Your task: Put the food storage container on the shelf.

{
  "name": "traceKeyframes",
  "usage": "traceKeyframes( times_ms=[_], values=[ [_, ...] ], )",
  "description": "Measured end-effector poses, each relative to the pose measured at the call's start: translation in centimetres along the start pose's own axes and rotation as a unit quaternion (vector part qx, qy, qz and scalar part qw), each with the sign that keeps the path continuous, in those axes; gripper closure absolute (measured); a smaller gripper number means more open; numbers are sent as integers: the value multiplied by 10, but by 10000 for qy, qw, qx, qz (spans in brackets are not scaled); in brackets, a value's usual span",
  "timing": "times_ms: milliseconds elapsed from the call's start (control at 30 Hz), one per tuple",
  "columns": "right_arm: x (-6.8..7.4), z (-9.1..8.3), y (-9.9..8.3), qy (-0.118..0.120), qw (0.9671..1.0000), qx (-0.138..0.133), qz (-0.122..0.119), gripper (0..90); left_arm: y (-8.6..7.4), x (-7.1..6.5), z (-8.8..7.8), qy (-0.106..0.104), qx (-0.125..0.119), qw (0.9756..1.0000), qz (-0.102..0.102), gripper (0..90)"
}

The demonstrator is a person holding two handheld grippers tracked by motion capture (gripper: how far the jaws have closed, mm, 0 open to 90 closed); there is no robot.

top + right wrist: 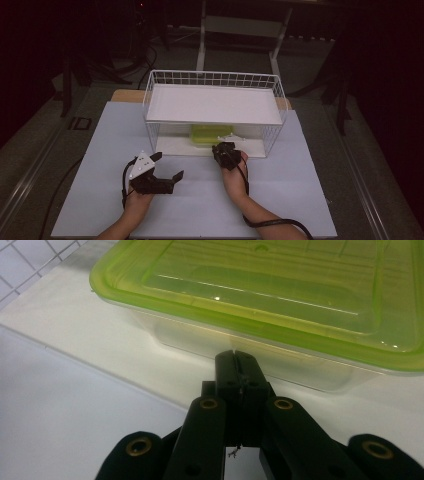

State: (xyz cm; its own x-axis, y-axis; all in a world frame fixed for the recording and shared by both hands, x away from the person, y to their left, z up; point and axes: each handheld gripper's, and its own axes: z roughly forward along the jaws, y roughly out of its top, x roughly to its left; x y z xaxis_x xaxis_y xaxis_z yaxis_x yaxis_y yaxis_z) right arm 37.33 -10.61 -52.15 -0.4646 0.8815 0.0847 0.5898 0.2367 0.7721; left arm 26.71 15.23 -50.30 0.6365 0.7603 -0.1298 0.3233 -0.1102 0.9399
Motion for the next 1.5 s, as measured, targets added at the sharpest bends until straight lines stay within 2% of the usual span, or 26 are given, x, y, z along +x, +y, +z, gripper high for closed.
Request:
traceKeyframes(
  times_ms=[167, 300, 567, 933, 1133, 1300, 1333, 1433, 1500],
  values=[
    [-2, 3, 4, -25, 10000, -27, 76, 900, -2, 0, 1, -66, 14, 10000, -39, 1],
    [-3, 6, 6, -22, 9999, -96, 87, 900, -1, 0, 2, -2, 33, 10000, -6, 1],
    [-3, 10, 10, -101, 9998, -140, 82, 900, -2, -1, 3, -53, 37, 10000, -59, 1],
    [-4, 18, 13, -44, 9998, -120, 132, 900, -3, -1, 4, -69, 67, 9999, -45, 2],
    [-2, 13, 11, 49, 9998, -119, 164, 882, -3, -1, 4, -75, 60, 9999, -58, 1],
    [1, 5, 8, 104, 9998, -149, 102, 827, -2, -2, 4, -78, 66, 9999, -87, 1],
    [1, 1, 8, 140, 9998, -140, 101, 781, -2, -2, 4, -87, 75, 9999, -80, 1],
    [1, -7, 6, 213, 9995, -168, 130, 716, -1, -2, 4, -125, 103, 9998, -103, 2],
    [2, -14, 4, 189, 9996, -195, 24, 657, -1, -2, 5, -149, 109, 9998, -107, 1]
  ],
)
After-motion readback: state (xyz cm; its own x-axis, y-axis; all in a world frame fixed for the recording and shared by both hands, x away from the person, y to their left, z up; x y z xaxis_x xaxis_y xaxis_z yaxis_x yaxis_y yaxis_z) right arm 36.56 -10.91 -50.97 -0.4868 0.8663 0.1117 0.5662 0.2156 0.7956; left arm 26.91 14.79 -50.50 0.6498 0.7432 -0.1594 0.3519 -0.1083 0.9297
